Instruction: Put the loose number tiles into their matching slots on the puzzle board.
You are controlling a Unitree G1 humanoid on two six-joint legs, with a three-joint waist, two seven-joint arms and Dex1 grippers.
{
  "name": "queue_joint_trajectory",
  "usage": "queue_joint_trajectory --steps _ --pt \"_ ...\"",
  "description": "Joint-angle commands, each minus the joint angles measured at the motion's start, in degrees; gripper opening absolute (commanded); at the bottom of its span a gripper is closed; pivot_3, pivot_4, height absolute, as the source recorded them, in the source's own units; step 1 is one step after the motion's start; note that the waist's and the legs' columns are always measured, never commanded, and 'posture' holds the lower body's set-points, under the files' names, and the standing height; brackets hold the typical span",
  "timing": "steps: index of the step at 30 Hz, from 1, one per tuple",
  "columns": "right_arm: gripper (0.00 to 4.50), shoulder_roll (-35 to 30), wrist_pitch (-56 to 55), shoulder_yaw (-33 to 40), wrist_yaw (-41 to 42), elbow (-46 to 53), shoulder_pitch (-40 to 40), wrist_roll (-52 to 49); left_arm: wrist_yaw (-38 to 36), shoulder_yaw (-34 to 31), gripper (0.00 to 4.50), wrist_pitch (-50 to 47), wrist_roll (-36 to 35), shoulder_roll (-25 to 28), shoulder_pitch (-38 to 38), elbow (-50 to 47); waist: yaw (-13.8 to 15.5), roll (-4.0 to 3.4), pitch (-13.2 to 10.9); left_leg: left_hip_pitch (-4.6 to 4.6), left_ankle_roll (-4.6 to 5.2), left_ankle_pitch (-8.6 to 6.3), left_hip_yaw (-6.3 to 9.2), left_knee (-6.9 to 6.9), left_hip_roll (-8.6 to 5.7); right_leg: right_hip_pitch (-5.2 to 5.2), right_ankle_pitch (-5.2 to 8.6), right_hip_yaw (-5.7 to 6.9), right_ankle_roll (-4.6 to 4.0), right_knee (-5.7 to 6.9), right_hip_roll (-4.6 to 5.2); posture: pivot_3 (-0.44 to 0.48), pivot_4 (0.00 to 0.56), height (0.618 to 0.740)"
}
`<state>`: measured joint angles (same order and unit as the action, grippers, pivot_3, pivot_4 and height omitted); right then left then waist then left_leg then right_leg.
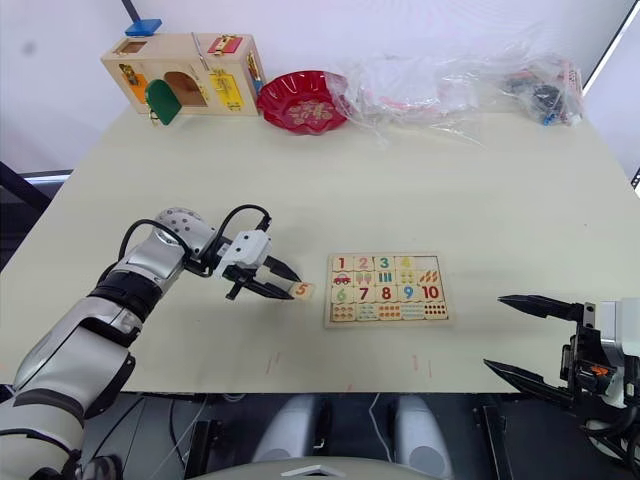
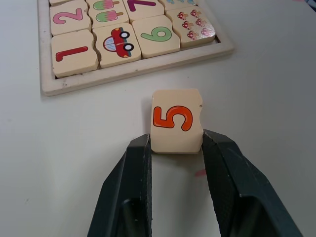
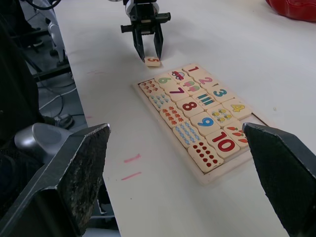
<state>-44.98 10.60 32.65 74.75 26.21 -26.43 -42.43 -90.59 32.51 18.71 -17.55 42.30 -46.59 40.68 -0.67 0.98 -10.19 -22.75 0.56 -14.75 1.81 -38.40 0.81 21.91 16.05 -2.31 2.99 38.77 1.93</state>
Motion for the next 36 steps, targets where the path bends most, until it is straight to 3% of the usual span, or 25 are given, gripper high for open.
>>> queue_joint_trajectory --steps 1,5,10,13,15,17,21,27,31,36 --pt "4.5 0.5 -0.98 1.62 -0.32 0.89 -0.07 -0.31 -1.91 -2.11 0.99 -3.95 -2.64 2.07 0.58 -4.67 0.0 0.0 0.0 0.0 0.0 0.0 0.0 0.0 0.06 0.0 0.0 0.0 0.0 0.0 0.0 0.0 0.15 0.74" --pt "4.5 1.54 -1.3 2.49 -1.2 0.96 -0.4 -0.38 -0.4 -7.3 0.99 -12.93 -2.95 3.9 1.68 -13.56 0.01 0.0 0.0 -0.01 0.0 0.0 0.01 0.0 0.18 0.0 0.0 0.02 0.0 0.01 -0.01 0.0 0.15 0.74" --pt "4.5 3.12 -1.5 4.5 -2.95 1.95 -1.37 -0.96 5.5 -11.09 0.99 -32.1 -3.05 7.08 3.2 -31.25 0.03 -0.02 -0.01 -0.01 0.0 0.0 0.01 0.0 0.2 -0.01 0.0 0.02 0.0 0.0 0.0 0.0 0.15 0.74" --pt "4.5 3.55 -1.36 5.68 -4.1 2.71 -1.68 -1.56 10.74 -9.92 0.99 -42.54 1.75 7.54 1.25 -40.53 0.1 -0.04 -0.01 0.0 0.0 0.0 0.02 0.0 0.2 -0.02 0.0 0.03 0.0 0.01 0.0 0.0 0.15 0.74" --pt "4.5 3.81 -1.12 6.44 -5.07 3.43 -1.84 -2.05 12.89 -6.88 0.99 -55.66 3.72 6.33 -3.25 -44.99 0.24 -0.02 -0.03 -0.04 0.0 0.0 0.04 -0.04 0.15 -0.03 0.01 0.09 0.02 0.05 -0.02 0.0 0.15 0.74" --pt "4.5 3.98 -0.94 6.65 -5.74 4.19 -2.17 -2.15 14.75 -5.44 0.99 -61.25 4.72 3.69 -6.28 -46.74 0.19 -0.03 -0.03 -0.01 0.0 0.0 0.03 -0.05 0.02 -0.03 0.02 0.07 0.04 0.05 -0.04 0.0 0.15 0.74" --pt "4.5 4.7 -0.94 6.72 -7.64 6.1 -3.11 -1.9 19.24 -1.46 0.99 -69.98 7.96 -4.44 -13.42 -44.46 0.39 -0.02 -0.03 -0.05 0.0 0.01 0.06 -0.06 -0.16 -0.06 0.11 0.01 0.19 0.04 -0.02 0.0 0.15 0.74" --pt "4.5 5.13 -0.59 6.62 -10.05 8.48 -3.88 -1.95 20.56 4.78 0.99 -71.68 12.67 -9.53 -18.74 -40.94 -0.35 -0.09 -0.06 -0.02 0.0 0.01 0.09 0.03 -0.16 0.0 0.08 -0.14 0.07 0.03 -0.04 0.0 0.15 0.74" --pt "4.5 5.4 -0.97 6.51 -10.94 9.02 -4.26 -1.59 22.05 6.9 0.99 -74.81 12.86 -17.7 -22.85 -36.08 0.29 -0.08 -0.08 -0.16 0.01 0.01 0.11 -0.02 -0.29 -0.02 0.09 -0.12 0.11 0.02 -0.02 0.0 0.15 0.74" --pt "4.5 5.14 -0.76 5.64 -12.38 9.3 -3.32 -0.89 24.4 9.68 0.99 -74.55 15.62 -23.12 -26.03 -31.91 -0.04 -0.09 -0.09 -0.17 0.01 0.01 0.14 -0.02 -0.33 -0.03 0.13 -0.22 0.18 -0.02 0.01 0.0 0.15 0.74"
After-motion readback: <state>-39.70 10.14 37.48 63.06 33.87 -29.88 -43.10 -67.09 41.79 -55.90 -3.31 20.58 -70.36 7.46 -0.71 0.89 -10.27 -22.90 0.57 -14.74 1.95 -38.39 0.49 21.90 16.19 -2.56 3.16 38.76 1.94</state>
